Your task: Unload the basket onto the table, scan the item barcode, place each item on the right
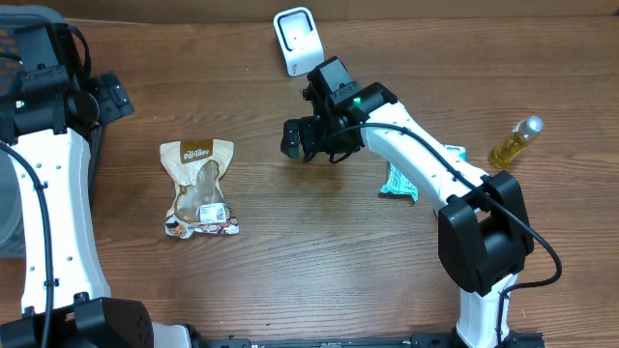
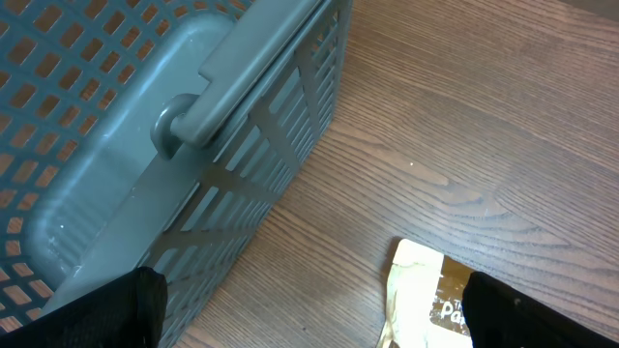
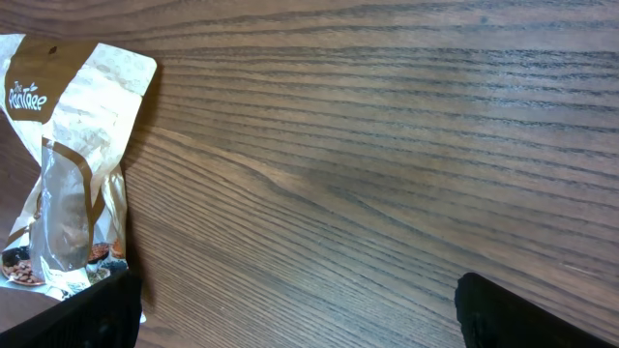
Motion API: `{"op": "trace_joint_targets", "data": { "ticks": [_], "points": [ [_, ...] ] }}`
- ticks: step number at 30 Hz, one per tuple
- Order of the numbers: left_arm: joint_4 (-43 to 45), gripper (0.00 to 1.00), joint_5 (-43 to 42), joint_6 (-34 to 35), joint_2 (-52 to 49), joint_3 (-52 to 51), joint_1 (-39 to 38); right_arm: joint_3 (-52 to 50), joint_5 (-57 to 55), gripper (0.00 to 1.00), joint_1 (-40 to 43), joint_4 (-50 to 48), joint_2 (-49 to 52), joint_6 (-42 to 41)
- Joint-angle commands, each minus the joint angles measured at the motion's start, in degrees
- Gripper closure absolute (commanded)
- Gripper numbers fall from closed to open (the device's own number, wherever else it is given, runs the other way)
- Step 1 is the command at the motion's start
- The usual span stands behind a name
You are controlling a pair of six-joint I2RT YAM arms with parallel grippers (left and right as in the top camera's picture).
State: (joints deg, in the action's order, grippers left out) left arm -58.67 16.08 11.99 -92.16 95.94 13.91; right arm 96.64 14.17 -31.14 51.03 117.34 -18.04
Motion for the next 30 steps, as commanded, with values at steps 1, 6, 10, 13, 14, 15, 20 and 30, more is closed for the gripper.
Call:
{"op": "trace_joint_targets", "data": {
  "ticks": [1,6,10,13,14,15,20,30],
  "points": [
    [0.2,0.01,0.0,-0.2,0.0,0.6,0.3,-0.3,0.0,0.0,0.1,-0.2,-0.5,-0.2],
    [3.5,0.0,0.0,0.0,0.0,0.6,0.3,-0.3,0.0,0.0,0.1,-0.2,-0.5,-0.2],
    [6.4,0.01,0.0,0.0,0.0,0.6,0.3,-0.3,0.0,0.0,0.1,-0.2,-0.5,-0.2],
    [6.5,0.01,-2.9,0.5,0.0,0.6,0.3,-0.3,0.0,0.0,0.1,-0.2,-0.5,-0.2],
    [5.7,0.01,-6.3,0.5,0.0,0.6,0.3,-0.3,0.1,0.0,0.1,-0.2,-0.5,-0.2],
    [4.0,0.01,-10.7,0.5,0.0,0.6,0.3,-0.3,0.1,0.0,0.1,-0.2,-0.5,-0.2],
    [-1.6,0.01,-34.8,0.8,0.0,0.6,0.3,-0.3,0.1,0.0,0.1,-0.2,-0.5,-0.2],
    [-12.7,0.96,-24.9,1.0,-0.5,-6.4,-4.9,-0.3,1.4,0.0,0.1,-1.4,-0.5,-0.2]
  ]
}}
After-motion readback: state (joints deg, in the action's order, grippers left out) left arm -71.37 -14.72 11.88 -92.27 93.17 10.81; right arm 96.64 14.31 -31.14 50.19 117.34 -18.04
